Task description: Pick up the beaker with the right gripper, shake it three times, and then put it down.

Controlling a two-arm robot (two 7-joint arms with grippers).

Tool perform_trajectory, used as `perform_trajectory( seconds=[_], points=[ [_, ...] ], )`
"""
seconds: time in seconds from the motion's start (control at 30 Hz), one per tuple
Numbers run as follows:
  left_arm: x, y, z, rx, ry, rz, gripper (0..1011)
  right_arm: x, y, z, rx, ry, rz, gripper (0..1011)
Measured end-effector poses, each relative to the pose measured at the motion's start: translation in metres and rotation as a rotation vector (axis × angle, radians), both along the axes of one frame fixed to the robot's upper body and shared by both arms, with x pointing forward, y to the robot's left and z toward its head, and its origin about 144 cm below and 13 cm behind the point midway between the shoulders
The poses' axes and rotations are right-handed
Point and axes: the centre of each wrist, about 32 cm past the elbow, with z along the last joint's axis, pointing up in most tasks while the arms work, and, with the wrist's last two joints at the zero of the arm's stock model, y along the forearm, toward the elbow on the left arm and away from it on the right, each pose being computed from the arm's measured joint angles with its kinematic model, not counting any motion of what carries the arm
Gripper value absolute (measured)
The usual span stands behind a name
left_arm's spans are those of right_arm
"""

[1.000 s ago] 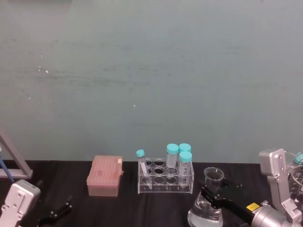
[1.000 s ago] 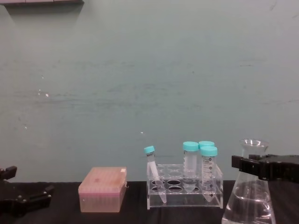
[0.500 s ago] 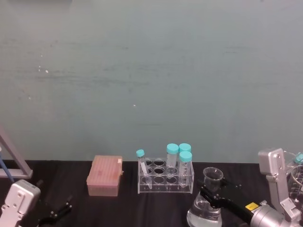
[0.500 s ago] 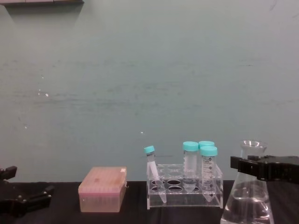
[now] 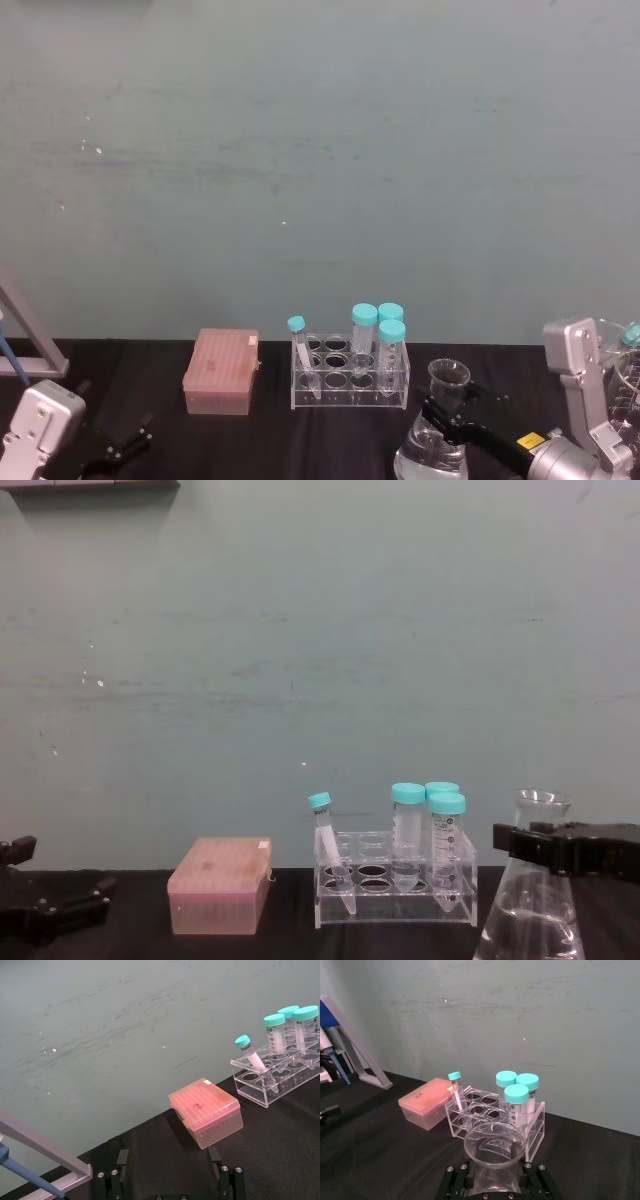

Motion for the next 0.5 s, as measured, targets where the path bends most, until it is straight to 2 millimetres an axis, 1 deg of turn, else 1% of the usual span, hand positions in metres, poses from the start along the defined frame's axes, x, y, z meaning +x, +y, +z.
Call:
perform_trajectory(
  seconds=[0.5],
  points=[
    [0.0,0.0,0.0,0.0,0.0,0.0,1000,0.0037,0.0024,-0.0018,0.002,0.001,0.006,456]
  ],
)
